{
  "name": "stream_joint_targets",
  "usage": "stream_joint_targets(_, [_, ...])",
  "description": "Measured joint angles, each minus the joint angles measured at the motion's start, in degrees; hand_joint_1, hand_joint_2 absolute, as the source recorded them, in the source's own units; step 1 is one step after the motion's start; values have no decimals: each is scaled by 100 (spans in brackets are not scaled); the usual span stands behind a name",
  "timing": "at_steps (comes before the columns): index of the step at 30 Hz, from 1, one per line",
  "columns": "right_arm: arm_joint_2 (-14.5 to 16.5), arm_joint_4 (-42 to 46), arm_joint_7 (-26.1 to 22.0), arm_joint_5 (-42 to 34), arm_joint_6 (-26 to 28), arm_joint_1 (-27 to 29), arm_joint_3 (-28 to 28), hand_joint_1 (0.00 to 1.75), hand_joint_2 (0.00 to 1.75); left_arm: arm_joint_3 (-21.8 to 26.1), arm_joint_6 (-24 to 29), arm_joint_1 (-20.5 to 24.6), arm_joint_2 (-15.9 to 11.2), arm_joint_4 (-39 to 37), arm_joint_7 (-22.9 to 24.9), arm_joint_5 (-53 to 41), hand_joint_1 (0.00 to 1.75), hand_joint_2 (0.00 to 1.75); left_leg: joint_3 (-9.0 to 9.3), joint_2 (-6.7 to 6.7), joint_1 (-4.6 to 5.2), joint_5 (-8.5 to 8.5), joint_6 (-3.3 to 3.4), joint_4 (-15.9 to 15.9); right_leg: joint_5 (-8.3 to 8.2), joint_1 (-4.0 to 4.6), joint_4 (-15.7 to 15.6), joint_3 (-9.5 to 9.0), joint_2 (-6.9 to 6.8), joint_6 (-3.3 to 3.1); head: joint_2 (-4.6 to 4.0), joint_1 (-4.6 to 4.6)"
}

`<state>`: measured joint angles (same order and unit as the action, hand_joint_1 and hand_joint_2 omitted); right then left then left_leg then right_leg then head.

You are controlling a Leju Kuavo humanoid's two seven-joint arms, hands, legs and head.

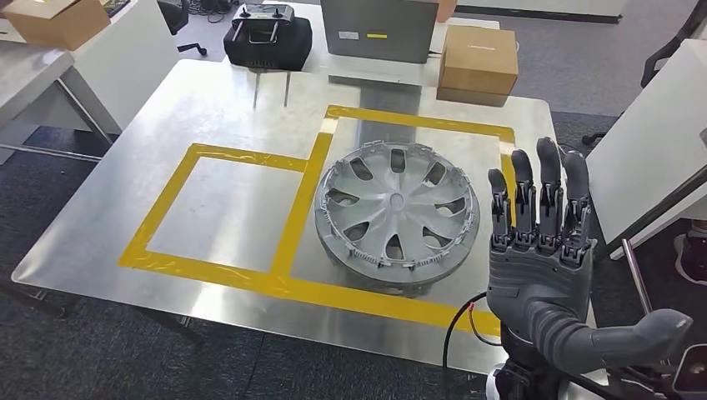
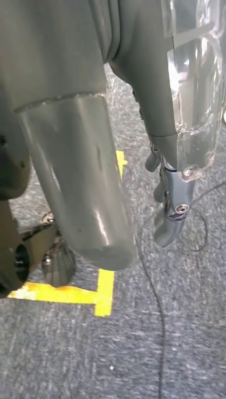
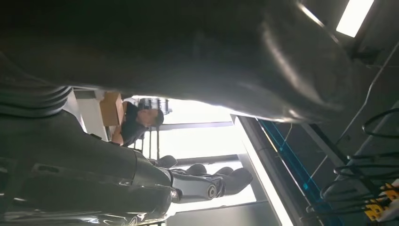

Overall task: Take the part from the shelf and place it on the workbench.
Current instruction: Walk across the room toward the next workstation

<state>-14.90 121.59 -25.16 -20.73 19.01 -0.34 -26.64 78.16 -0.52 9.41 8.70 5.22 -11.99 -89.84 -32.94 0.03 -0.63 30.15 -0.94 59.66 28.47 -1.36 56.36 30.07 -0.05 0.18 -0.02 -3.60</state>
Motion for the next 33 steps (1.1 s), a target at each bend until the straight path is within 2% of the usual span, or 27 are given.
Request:
stream_joint_targets(1, [19,0,1,-5,-1,-3,0,0,0,9,0,0,0,0,1,-1,0,0,-96,2,-7,222,-22,257,-39,-4,-15,34,-15,-44,0,43])
stream_joint_targets(3, [50,0,3,-10,-4,-4,-1,0,0,14,0,0,2,0,1,-1,0,0,-351,1,-12,692,-59,992,-110,13,-8,136,-35,-84,0,128])
stream_joint_targets(4, [61,-1,7,-10,-5,-4,-2,0,0,14,1,0,2,0,0,-2,0,0,-422,0,-15,807,-69,1264,-147,24,3,193,-43,-84,0,154])
stream_joint_targets(5, [69,-1,10,-8,-6,-5,-2,0,0,15,1,-1,1,0,-1,-2,0,0,-404,-1,-19,810,-73,1358,-182,32,16,251,-48,-78,0,170])
stream_joint_targets(6, [75,-2,14,-1,-6,-7,-2,0,0,16,1,-1,1,0,-3,-2,0,0,-269,0,-23,701,-69,1219,-214,36,32,305,-50,-66,0,181])
stream_joint_targets(8, [87,-1,18,15,-5,-19,-2,0,0,17,0,7,-1,0,-8,-2,0,0,247,-5,-31,413,-50,459,-269,39,73,394,-50,-24,0,196])
stream_joint_targets(9, [97,2,21,23,-4,-31,-1,0,0,17,1,13,-1,0,-11,-2,0,0,484,-18,-28,319,-28,93,-296,43,95,426,-49,6,0,203])
stream_joint_targets(10, [104,5,27,28,-2,-45,-1,0,0,17,1,17,-2,0,-14,-2,0,0,627,-33,-22,277,-6,-157,-325,49,109,445,-48,40,0,205])
stream_joint_targets(11, [111,8,33,31,-1,-57,-2,0,0,17,1,20,-2,0,-16,-2,0,0,673,-50,-10,274,21,-264,-358,52,116,458,-48,76,0,209])
stream_joint_targets(13, [120,12,45,34,3,-67,-2,0,0,18,1,16,-2,0,-18,-2,0,0,609,-60,4,205,101,-272,-423,40,106,475,-41,148,0,198])
stream_joint_targets(14, [124,13,48,35,4,-67,-2,0,0,19,1,17,-2,1,-18,-2,0,0,569,-52,3,155,152,-277,-376,30,135,505,-34,181,0,199])
stream_joint_targets(15, [127,14,50,35,7,-67,-2,0,0,19,1,19,-1,1,-18,-2,0,0,514,-42,0,94,207,-288,-225,23,244,551,-28,208,0,183])
stream_joint_targets(16, [127,15,51,36,10,-68,-2,0,0,19,1,22,1,1,-19,-2,0,0,445,-32,0,27,253,-297,20,18,462,622,-22,229,0,165])
stream_joint_targets(18, [128,14,52,38,17,-68,-2,0,0,19,2,21,0,1,-19,-2,0,0,286,-24,33,-95,308,-289,598,25,1145,776,-21,248,0,101])
stream_joint_targets(19, [128,12,52,39,20,-68,-2,0,0,19,2,19,-1,1,-19,-2,0,0,202,-20,57,-158,322,-283,758,30,1456,812,-21,244,0,70])
stream_joint_targets(20, [128,8,52,39,22,-67,-3,0,0,19,2,16,-1,0,-19,-2,0,0,117,-16,85,-219,333,-274,789,39,1632,780,-21,224,0,43])
stream_joint_targets(21, [128,5,52,40,24,-68,-3,0,0,19,2,15,-1,0,-19,-2,0,0,38,-12,116,-276,341,-266,705,55,1624,666,-20,187,0,19])
stream_joint_targets(22, [129,3,52,40,26,-70,-4,0,0,19,2,15,-1,0,-19,-2,0,0,-30,-9,146,-327,348,-260,548,83,1414,460,-18,128,0,0])
stream_joint_targets(23, [130,2,52,41,28,-76,-4,0,0,19,2,16,3,0,-19,-2,0,0,-81,-7,167,-375,355,-257,402,129,1046,181,-12,44,0,-16])
stream_joint_targets(24, [130,6,52,42,32,-85,-4,0,0,19,3,18,10,1,-19,-2,0,0,-123,-4,191,-420,352,-253,327,181,606,-115,-14,-52,0,-23])
stream_joint_targets(25, [130,13,52,45,34,-96,-3,0,0,19,4,19,19,1,-19,-2,0,0,-157,3,204,-469,341,-252,304,224,221,-354,-15,-126,0,-19])
stream_joint_targets(26, [131,19,53,49,36,-104,-3,0,0,19,8,20,26,2,-17,-2,0,0,-186,14,205,-518,322,-253,315,260,-41,-496,-17,-183,0,-13])
stream_joint_targets(27, [131,25,53,53,38,-108,-3,0,0,19,11,19,30,2,-14,-2,0,0,-212,29,208,-567,297,-256,328,279,-173,-544,-23,-210,0,-11])
stream_joint_targets(29, [133,28,53,61,44,-109,-4,0,0,19,17,15,20,2,-4,-2,0,0,-262,42,205,-604,243,-242,232,268,-249,-492,-39,-216,0,-27])
stream_joint_targets(30, [137,27,52,64,54,-108,-4,0,0,19,19,14,15,2,0,-2,0,0,-308,31,202,-491,206,-161,167,247,-278,-446,-49,-217,0,-22])
stream_joint_targets(31, [144,23,53,69,67,-105,-3,0,0,19,19,13,9,2,2,-2,0,0,-378,14,188,-266,163,26,92,222,-300,-385,-61,-219,0,5])
stream_joint_targets(33, [157,13,54,74,96,-93,-2,0,0,19,21,15,3,2,4,-2,0,0,-560,-15,113,336,70,693,-35,197,-297,-227,-72,-222,0,79])
